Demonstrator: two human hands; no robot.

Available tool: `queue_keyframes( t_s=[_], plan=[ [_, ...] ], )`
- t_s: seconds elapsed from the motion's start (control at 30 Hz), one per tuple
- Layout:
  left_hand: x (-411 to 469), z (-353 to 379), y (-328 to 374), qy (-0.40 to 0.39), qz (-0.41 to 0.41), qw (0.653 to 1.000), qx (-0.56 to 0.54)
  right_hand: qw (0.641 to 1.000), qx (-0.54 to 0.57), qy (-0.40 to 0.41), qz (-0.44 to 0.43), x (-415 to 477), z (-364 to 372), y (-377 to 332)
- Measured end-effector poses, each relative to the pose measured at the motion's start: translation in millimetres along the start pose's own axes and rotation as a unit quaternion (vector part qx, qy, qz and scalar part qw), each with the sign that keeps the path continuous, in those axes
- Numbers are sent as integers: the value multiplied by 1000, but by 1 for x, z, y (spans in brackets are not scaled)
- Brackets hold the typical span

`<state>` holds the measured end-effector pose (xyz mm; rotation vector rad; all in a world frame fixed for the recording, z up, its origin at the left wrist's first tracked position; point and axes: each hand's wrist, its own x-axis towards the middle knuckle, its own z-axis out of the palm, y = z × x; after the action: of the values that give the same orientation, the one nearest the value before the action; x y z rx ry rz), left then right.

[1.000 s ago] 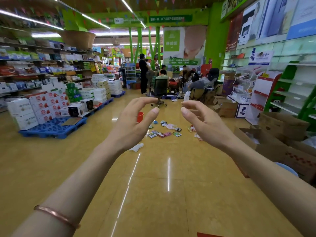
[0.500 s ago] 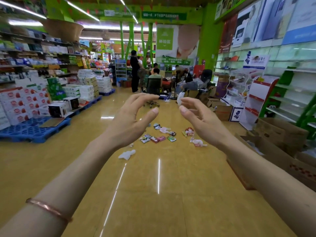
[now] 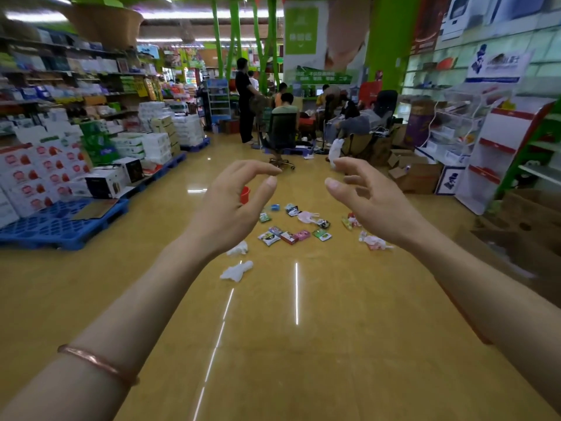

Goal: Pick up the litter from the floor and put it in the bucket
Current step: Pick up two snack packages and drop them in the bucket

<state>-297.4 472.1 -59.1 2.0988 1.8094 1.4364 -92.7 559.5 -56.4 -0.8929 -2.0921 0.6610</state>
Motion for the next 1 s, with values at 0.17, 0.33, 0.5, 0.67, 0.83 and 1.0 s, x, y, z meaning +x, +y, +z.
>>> queue_keyframes(
  t_s=[0.17, 0.33, 0.5, 0.67, 0.83, 1.0],
  plan=[
    [89, 36, -51, -9, -19, 1000, -5, 1000, -7, -24, 0, 101, 4, 55],
    [174, 53, -90, 5, -12, 1000, -10, 999, 8, -30, -26, 202, 14, 86],
    [227, 67, -152, -4, -31, 999, 0, 997, 27, -58, -33, 275, 44, 121],
    [272, 83, -224, -19, -47, 999, 14, 996, 34, -83, -28, 347, 84, 159],
    [342, 86, -295, -1, -36, 999, 17, 995, 42, -85, -43, 437, 125, 184],
    [425, 91, -364, -16, -19, 999, 20, 995, 40, -82, -43, 533, 157, 206]
  ],
)
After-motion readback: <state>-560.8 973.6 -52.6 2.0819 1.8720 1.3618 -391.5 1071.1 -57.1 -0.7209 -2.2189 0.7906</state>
